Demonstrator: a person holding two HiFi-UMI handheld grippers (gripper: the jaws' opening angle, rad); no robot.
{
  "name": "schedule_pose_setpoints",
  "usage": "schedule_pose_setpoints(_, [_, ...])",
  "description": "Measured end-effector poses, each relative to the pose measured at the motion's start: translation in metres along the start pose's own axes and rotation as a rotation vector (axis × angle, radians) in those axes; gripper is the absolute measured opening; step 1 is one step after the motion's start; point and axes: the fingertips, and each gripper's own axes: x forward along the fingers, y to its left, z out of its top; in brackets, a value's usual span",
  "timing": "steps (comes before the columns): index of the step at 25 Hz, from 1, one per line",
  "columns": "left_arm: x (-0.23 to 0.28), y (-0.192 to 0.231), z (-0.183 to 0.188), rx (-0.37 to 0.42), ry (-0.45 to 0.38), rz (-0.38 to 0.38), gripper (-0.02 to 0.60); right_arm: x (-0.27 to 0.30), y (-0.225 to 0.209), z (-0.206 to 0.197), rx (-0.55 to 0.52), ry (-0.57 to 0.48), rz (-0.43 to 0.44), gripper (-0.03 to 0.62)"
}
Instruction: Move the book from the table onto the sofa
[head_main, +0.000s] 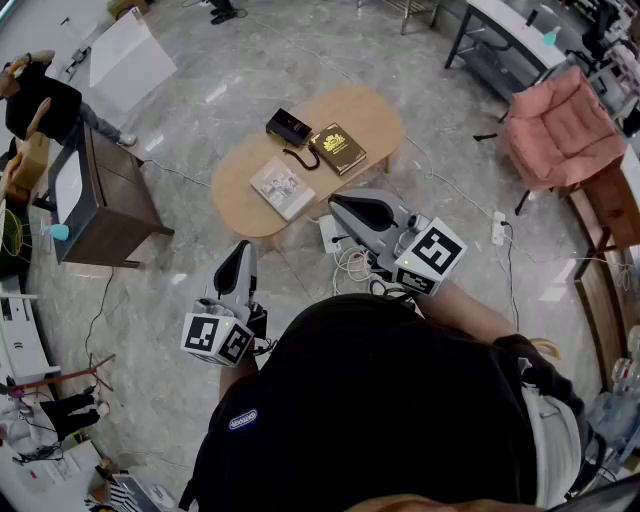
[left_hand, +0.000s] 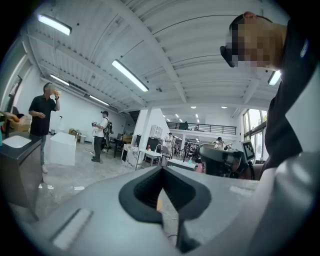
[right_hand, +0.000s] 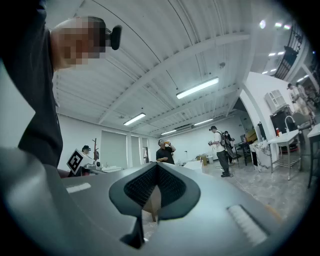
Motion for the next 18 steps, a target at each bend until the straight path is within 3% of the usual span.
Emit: schedule_pose_setpoints(18, [-0.009, 0.001, -0.007, 0.024, -0.020, -0.008, 0.004, -0.007, 0.006, -0.006, -0.021, 0.003, -0.029, 0.031])
